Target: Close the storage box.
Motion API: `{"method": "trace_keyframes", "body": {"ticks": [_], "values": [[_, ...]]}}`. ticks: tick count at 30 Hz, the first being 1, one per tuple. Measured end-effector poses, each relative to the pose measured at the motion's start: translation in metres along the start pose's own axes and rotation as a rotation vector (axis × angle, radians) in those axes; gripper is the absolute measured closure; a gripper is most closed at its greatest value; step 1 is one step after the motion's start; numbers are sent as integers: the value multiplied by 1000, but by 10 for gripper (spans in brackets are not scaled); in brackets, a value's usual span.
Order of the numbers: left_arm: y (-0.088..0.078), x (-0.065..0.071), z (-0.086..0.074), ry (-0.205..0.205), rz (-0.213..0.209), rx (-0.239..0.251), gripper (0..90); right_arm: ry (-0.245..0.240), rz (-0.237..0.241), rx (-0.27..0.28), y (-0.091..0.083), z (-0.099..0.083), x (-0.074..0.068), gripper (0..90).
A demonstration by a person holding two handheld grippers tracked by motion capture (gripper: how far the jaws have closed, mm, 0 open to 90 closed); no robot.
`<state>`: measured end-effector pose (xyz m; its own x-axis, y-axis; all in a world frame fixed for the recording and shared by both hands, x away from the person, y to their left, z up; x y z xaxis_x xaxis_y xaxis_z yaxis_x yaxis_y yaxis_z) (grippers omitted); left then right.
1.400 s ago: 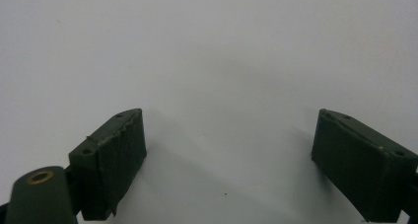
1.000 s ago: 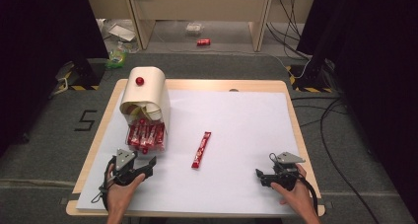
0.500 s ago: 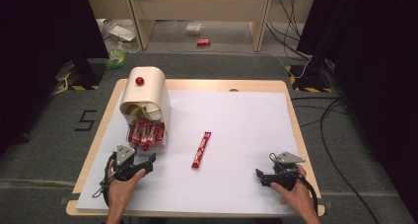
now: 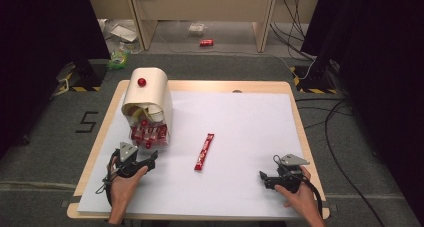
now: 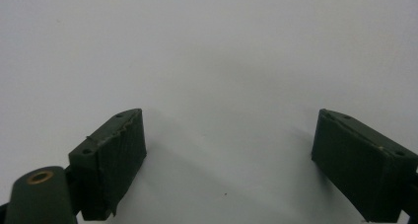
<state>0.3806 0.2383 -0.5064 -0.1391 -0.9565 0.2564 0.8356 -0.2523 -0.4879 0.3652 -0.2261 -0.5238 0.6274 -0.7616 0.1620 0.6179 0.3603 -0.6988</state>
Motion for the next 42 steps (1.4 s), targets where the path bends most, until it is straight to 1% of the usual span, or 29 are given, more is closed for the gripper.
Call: {"method": "trace_keyframes", "body": {"ticks": [5, 12, 14, 17, 20, 24, 32, 42], "values": [[5, -2, 3, 5, 12, -1, 229, 0, 0, -1, 0, 0, 0, 135], [9, -6, 8, 2, 28, 0, 222, 0, 0, -1, 0, 0, 0, 135], [11, -8, 9, 4, 41, 0, 209, 0, 0, 0, 0, 0, 0, 135], [13, -11, 11, -8, 53, 7, 190, 0, 0, 0, 0, 0, 0, 135], [14, -15, 11, -8, 58, 0, 190, 0, 0, 1, 0, 0, 0, 135], [17, -15, 11, -9, 63, 0, 192, 0, 0, 1, 0, 0, 0, 135], [21, -14, 11, 5, 57, -13, 213, 0, 0, 0, 0, 0, 0, 135], [27, -10, 12, 13, 45, -3, 215, 1, 1, 1, 0, 0, 0, 135]]}}
Point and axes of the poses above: each handheld gripper's, and its own axes: y roughly forward along the jaws, z roughly out of its top, x roughly to its right, the point moved 4 cm from there along y, roughly forward along the jaws, and after that the axes turned 13 degrees about -y, right-handed, at the moved point
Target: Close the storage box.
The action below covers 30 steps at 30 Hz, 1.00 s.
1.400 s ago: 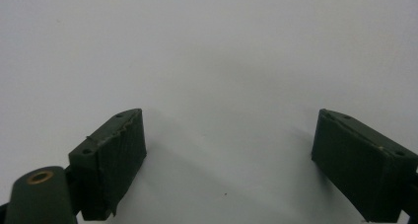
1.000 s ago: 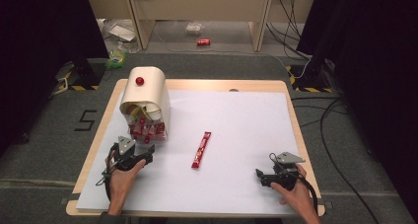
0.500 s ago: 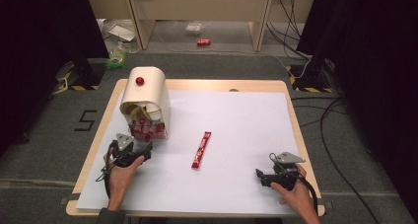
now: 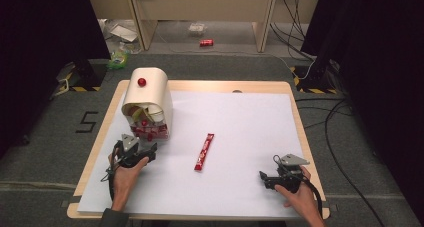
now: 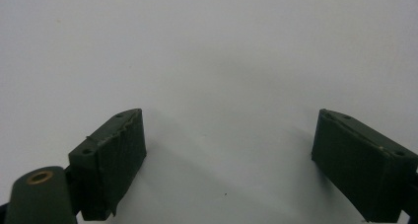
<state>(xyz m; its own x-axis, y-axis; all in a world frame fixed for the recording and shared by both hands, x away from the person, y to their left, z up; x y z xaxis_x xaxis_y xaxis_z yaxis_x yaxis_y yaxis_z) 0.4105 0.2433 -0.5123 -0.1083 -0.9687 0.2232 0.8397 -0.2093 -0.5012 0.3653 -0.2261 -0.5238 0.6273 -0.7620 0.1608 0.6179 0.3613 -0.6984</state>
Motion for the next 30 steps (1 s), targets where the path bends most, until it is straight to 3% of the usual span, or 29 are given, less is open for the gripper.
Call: {"method": "trace_keyframes", "body": {"ticks": [14, 30], "values": [[6, 1, 2, 0, -11, 11, 232, -3, 0, 1, 0, 0, 0, 134], [0, -2, 0, 6, -7, 9, 245, -3, 1, 1, 0, 0, 0, 134]]}}
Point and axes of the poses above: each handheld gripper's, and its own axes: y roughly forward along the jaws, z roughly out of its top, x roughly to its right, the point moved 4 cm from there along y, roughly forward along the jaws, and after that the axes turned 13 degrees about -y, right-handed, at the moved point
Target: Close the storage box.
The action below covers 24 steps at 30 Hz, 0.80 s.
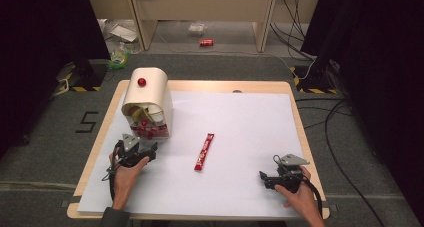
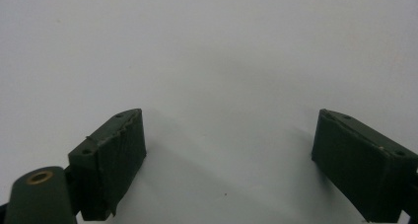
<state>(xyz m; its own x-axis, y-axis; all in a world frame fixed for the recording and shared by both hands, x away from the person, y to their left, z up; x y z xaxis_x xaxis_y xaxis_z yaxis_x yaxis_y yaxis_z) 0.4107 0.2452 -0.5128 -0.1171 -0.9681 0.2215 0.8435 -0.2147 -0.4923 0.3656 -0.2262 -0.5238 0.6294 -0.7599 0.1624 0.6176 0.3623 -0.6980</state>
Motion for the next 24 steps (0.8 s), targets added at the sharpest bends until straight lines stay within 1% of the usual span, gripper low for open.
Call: {"method": "trace_keyframes", "body": {"ticks": [5, 13, 18, 24], "values": [[-4, -2, -1, -12, -4, -8, 239, -4, 0, 1, 0, 0, 0, 133], [-12, 1, -1, -28, -30, -10, 226, -4, 0, 1, 0, 0, 0, 133], [-14, 5, -1, -14, -34, -13, 219, -4, 0, 1, 0, 0, 0, 133], [-18, 7, -1, -13, -41, -6, 210, -4, 0, 0, 0, 0, 0, 132]]}}
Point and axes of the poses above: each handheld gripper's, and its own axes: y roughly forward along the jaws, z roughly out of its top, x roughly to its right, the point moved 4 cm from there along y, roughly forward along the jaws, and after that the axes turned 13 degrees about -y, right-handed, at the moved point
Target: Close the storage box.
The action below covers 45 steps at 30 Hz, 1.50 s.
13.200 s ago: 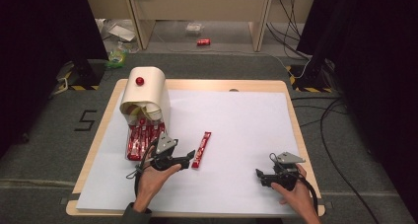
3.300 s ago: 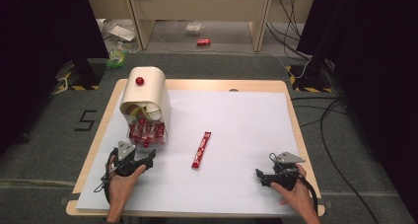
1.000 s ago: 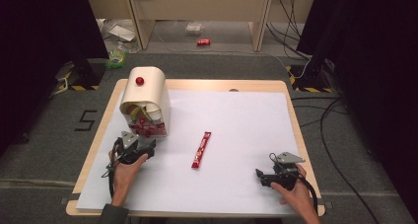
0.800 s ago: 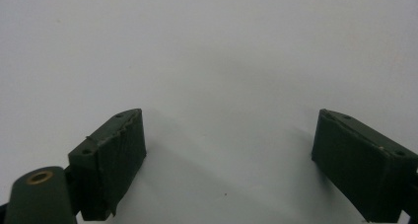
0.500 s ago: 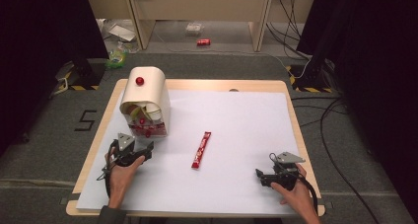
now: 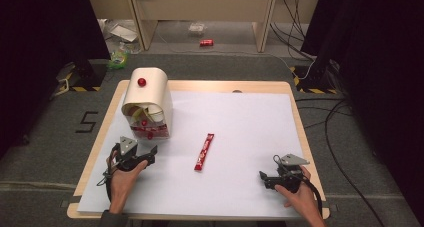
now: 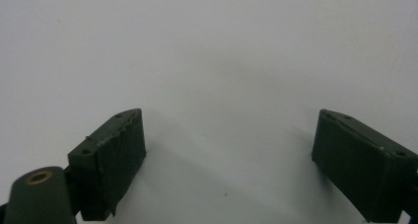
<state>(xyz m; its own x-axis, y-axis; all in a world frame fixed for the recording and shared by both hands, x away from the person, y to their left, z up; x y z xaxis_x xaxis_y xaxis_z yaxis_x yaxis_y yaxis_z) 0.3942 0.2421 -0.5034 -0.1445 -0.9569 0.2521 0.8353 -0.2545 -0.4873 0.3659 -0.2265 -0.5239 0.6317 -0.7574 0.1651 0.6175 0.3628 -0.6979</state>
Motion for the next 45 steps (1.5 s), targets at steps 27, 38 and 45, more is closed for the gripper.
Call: {"method": "trace_keyframes", "body": {"ticks": [27, 38, 45], "values": [[-38, 21, -16, 33, -74, -8, 193, -1, 0, -1, 0, 0, 0, 130], [-43, 18, -38, 32, -82, -46, 193, -1, 0, -1, 0, 0, 0, 130], [-49, 21, -45, 38, -90, -56, 193, -1, 0, -1, 0, 0, 0, 130]]}}
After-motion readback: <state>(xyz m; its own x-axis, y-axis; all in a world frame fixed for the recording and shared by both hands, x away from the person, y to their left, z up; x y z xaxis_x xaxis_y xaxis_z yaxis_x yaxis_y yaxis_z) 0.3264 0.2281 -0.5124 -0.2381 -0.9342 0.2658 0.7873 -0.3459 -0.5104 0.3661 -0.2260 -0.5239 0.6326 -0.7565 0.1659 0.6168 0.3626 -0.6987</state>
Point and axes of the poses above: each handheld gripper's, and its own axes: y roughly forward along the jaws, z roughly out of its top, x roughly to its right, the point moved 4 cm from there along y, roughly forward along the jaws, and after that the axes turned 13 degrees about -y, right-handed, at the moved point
